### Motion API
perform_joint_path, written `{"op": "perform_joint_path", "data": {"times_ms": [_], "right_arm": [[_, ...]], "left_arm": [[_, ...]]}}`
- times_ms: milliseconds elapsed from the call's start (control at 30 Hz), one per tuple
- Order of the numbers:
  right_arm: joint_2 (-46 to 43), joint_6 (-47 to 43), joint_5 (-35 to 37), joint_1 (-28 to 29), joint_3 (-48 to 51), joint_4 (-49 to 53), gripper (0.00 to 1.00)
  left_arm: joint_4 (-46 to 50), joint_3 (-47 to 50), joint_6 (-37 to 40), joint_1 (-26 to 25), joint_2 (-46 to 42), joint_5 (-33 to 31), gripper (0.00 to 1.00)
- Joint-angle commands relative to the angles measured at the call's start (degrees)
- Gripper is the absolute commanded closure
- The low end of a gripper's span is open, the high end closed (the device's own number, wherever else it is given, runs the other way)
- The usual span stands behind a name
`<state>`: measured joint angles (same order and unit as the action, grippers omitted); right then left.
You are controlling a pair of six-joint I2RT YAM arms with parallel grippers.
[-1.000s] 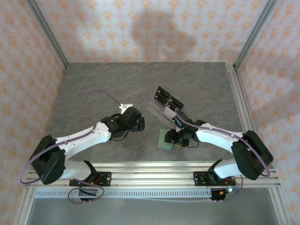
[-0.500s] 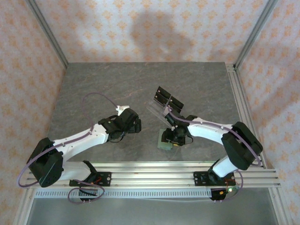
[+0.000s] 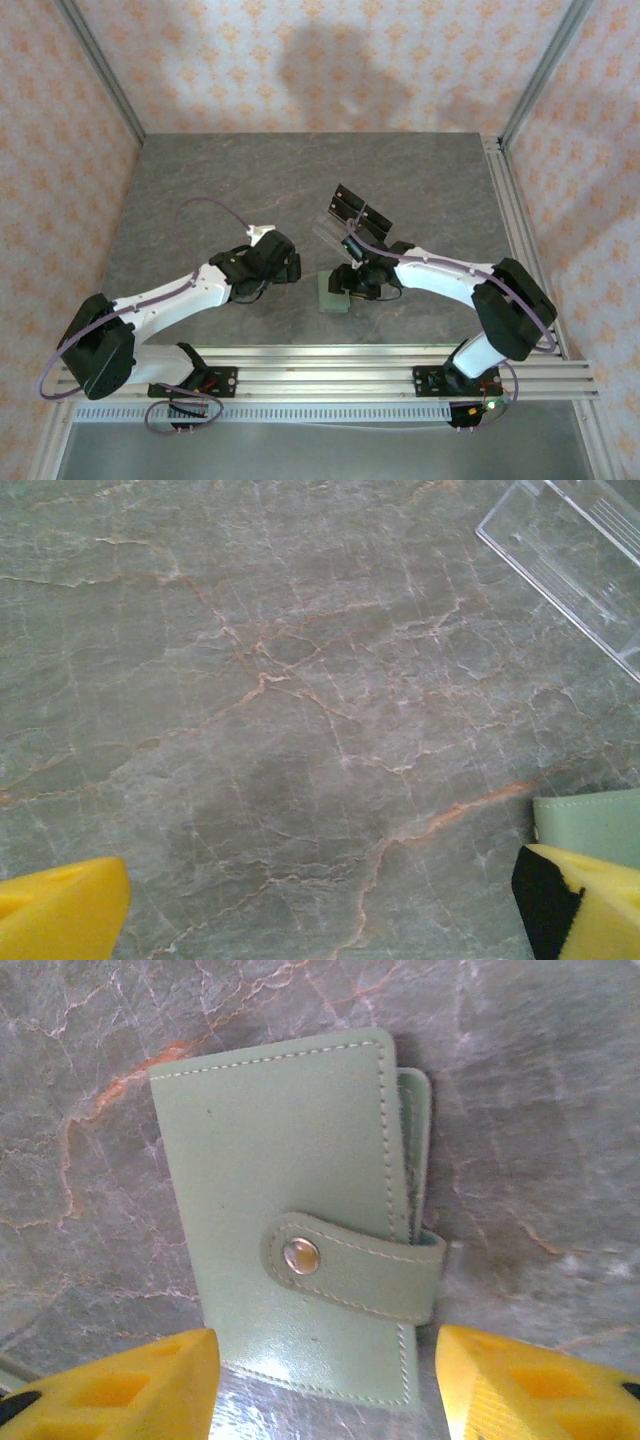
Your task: Put the credit cards into the card holder
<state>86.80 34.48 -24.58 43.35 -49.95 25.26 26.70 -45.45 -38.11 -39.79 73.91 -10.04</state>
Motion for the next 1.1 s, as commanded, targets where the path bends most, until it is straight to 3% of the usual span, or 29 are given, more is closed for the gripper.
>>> {"op": "perform_joint_path", "data": {"times_ms": [0,133,233,433,533,600,833,1067], "right_arm": [[-6.4,-3.0,6.1,-0.3,-3.5,6.0,0.39],[-15.7,-5.3,10.8,-3.6,-4.7,9.1,0.34],[-21.6,-7.6,14.5,-8.4,-5.9,10.8,0.22],[-26.1,-13.7,23.1,-20.2,-9.0,11.3,0.09],[-26.5,-17.3,33.6,-22.7,-8.3,7.4,0.0],[-26.9,-19.2,38.5,-25.0,-6.0,2.3,0.01],[-23.2,-19.9,40.8,-36.3,1.6,-9.5,0.01],[-17.3,-26.8,42.5,-38.7,15.0,-30.9,0.01]], "left_arm": [[3.7,-1.5,0.1,2.1,-1.6,-4.7,0.0],[6.5,-3.7,3.2,6.0,-5.2,-9.8,0.0],[7.0,-5.5,7.0,8.9,-7.6,-16.0,0.0],[-6.6,-2.3,23.9,11.8,-12.0,-29.6,0.0],[-9.9,-1.9,24.2,17.8,-11.8,-29.0,0.0],[-14.1,-0.1,25.5,21.2,-11.2,-28.1,0.0],[-34.1,9.3,32.6,27.4,-5.3,-26.5,0.0],[-53.4,18.2,35.6,28.9,2.1,-21.4,0.0]]}}
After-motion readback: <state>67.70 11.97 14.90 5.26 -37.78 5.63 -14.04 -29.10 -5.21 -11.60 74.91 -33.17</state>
